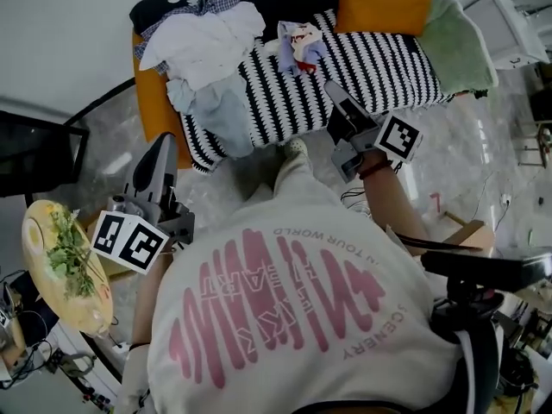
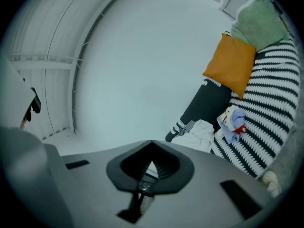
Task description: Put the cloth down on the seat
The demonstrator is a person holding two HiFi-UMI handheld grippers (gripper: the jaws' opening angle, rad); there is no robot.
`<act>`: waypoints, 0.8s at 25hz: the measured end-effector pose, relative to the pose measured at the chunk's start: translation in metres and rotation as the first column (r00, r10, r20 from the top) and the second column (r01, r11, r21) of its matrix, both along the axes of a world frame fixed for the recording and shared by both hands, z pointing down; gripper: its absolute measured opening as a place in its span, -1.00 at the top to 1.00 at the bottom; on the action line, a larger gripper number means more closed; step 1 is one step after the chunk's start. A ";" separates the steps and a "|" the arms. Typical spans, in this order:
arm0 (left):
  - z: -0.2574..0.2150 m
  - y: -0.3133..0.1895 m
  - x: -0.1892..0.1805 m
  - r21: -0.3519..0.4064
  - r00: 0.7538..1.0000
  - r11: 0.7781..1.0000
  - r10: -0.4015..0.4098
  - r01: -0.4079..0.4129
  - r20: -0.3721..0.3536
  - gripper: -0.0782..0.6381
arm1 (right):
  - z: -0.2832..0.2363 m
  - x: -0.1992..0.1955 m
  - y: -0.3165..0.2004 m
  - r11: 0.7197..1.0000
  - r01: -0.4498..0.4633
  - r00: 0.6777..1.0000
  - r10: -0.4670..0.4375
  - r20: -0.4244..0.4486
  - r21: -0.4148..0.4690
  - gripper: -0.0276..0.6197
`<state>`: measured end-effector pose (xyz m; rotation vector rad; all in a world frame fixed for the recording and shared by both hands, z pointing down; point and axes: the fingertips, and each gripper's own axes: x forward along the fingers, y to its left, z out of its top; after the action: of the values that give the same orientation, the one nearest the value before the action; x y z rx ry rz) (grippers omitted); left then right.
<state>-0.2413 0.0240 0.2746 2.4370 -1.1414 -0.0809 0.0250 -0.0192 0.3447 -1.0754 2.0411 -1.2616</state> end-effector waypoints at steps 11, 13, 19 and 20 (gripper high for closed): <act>0.010 -0.002 0.003 -0.014 1.000 1.000 0.021 -0.022 -0.020 0.76 | -0.003 0.008 0.002 1.000 -0.017 0.996 0.017 -0.085 0.006 0.88; 0.009 -0.005 0.002 -0.013 1.000 1.000 0.019 -0.020 -0.023 0.76 | 0.000 0.012 0.000 1.000 -0.024 0.991 0.024 -0.135 0.003 0.88; 0.005 -0.007 0.004 -0.001 0.999 1.000 0.022 -0.022 -0.028 0.76 | -0.004 0.014 -0.001 1.000 -0.022 0.988 0.025 -0.151 0.021 0.88; 0.004 -0.007 0.005 0.003 0.999 1.000 0.025 -0.025 -0.028 0.76 | -0.005 0.016 -0.001 0.999 -0.024 0.988 0.027 -0.151 0.024 0.88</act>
<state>-0.2366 0.0169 0.2782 2.4440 -1.0988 -0.1082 0.0411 -0.0202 0.3394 -1.2166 2.1400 -1.1736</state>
